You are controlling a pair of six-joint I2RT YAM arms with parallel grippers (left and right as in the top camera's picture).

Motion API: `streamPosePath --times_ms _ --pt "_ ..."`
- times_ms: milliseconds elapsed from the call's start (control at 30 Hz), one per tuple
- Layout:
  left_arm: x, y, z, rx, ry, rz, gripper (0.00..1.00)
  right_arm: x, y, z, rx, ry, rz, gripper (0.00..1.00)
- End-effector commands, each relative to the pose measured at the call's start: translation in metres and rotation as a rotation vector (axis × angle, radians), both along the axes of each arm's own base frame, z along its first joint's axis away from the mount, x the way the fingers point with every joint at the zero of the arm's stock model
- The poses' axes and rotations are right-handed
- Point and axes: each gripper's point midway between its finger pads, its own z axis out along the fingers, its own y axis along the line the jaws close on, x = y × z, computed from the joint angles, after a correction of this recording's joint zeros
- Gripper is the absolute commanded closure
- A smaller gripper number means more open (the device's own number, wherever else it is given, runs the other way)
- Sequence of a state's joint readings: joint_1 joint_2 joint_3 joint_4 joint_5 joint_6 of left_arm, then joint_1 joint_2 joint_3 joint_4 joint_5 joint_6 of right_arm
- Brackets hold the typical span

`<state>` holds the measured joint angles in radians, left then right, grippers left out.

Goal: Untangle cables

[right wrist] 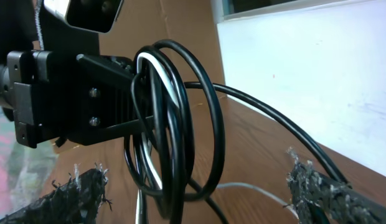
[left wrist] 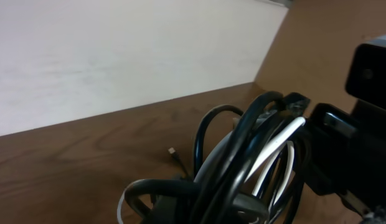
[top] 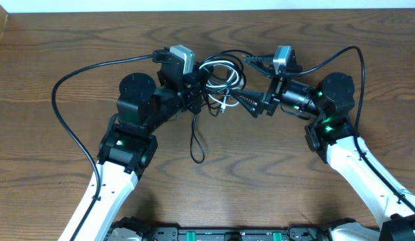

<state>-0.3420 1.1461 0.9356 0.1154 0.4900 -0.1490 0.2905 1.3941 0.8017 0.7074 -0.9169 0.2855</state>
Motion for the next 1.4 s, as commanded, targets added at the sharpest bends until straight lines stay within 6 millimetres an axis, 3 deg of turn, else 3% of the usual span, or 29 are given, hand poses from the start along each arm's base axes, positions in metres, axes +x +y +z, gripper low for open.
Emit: streamPosePath --times_ms 0,100,200,233,300,367,433,567,600,800,867,1233,1367 --pt "-0.009 -0.005 0.017 -0.011 -0.050 -0.057 0.93 -0.005 0.001 0.000 -0.002 -0.002 0.028 0.10" --pt "-0.011 -0.008 0.016 -0.013 -0.044 -0.082 0.92 -0.006 0.001 0.002 0.001 -0.013 0.031 0.14" --pt "-0.010 -0.009 0.011 -0.010 -0.031 -0.084 0.92 -0.011 0.003 0.009 0.009 -0.058 0.061 0.30" --pt "-0.009 -0.009 0.010 -0.009 -0.027 -0.085 0.93 -0.014 0.003 0.012 0.011 -0.073 0.072 0.37" --pt "-0.011 -0.013 0.007 -0.011 -0.019 -0.110 0.92 -0.018 0.004 0.016 0.016 -0.105 0.094 0.67" --pt "-0.012 -0.015 0.006 -0.013 -0.014 -0.126 0.93 -0.019 0.004 0.017 0.018 -0.105 0.094 0.86" --pt "-0.012 -0.015 0.005 -0.012 -0.012 -0.126 0.93 -0.019 0.004 0.017 0.018 -0.105 0.095 0.98" --pt "-0.012 -0.015 0.005 -0.012 -0.011 -0.125 0.92 -0.019 0.004 0.017 0.022 -0.094 0.095 0.99" --pt "-0.012 -0.015 0.005 -0.012 -0.011 -0.125 0.88 -0.019 0.004 0.017 0.022 -0.093 0.095 0.99" --pt "-0.012 -0.015 0.004 -0.010 -0.006 -0.125 0.27 -0.007 -0.003 0.019 0.040 -0.066 0.030 0.99" --pt "-0.012 -0.015 0.003 -0.009 0.000 -0.125 0.15 0.001 -0.009 0.020 0.053 -0.045 -0.011 0.99" --pt "-0.012 -0.015 0.002 -0.008 0.004 -0.126 0.12 0.029 -0.050 0.021 0.089 0.024 -0.142 0.99" --pt "-0.012 -0.015 0.002 -0.081 0.086 -0.107 0.12 0.037 -0.065 0.022 0.108 0.047 -0.184 0.99"
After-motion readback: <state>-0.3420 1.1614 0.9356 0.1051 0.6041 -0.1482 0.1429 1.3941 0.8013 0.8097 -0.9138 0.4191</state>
